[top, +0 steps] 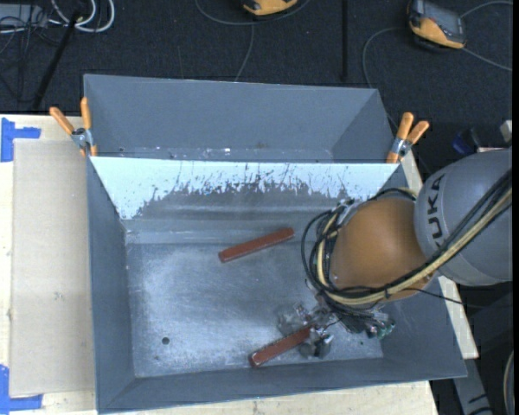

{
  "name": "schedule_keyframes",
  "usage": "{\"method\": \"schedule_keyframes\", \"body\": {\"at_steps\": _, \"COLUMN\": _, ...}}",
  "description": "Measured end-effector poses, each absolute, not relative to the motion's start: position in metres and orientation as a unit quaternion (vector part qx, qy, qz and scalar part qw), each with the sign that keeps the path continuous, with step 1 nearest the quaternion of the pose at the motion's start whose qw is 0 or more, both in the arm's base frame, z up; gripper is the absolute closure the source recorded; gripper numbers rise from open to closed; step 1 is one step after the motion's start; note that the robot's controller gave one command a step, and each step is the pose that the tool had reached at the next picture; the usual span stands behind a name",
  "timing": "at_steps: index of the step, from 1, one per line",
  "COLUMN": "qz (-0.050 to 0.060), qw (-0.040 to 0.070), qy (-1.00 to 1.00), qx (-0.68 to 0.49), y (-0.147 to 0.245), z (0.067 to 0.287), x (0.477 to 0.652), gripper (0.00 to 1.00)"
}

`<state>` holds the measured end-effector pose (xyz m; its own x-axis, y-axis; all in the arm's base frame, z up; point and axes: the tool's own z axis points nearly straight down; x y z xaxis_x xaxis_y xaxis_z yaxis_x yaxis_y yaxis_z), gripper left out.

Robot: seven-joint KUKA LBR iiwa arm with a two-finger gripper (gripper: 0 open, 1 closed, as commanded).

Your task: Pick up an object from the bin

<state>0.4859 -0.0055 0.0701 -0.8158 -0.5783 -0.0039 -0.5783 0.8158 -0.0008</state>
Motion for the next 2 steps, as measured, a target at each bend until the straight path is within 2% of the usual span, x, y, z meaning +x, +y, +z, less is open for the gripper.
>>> {"method": "schedule_keyframes", "body": {"at_steps": 1, "qz": -0.001, "qw": 0.005, "qy": 0.957, "qx": -0.289, "y": -0.005, "z": 0.183, "x": 0.53, "gripper": 1.0}}
{"method": "schedule_keyframes", "body": {"at_steps": 2, "qz": 0.002, "qw": -0.001, "qy": 0.954, "qx": -0.301, "y": 0.013, "z": 0.148, "x": 0.529, "gripper": 1.0}}
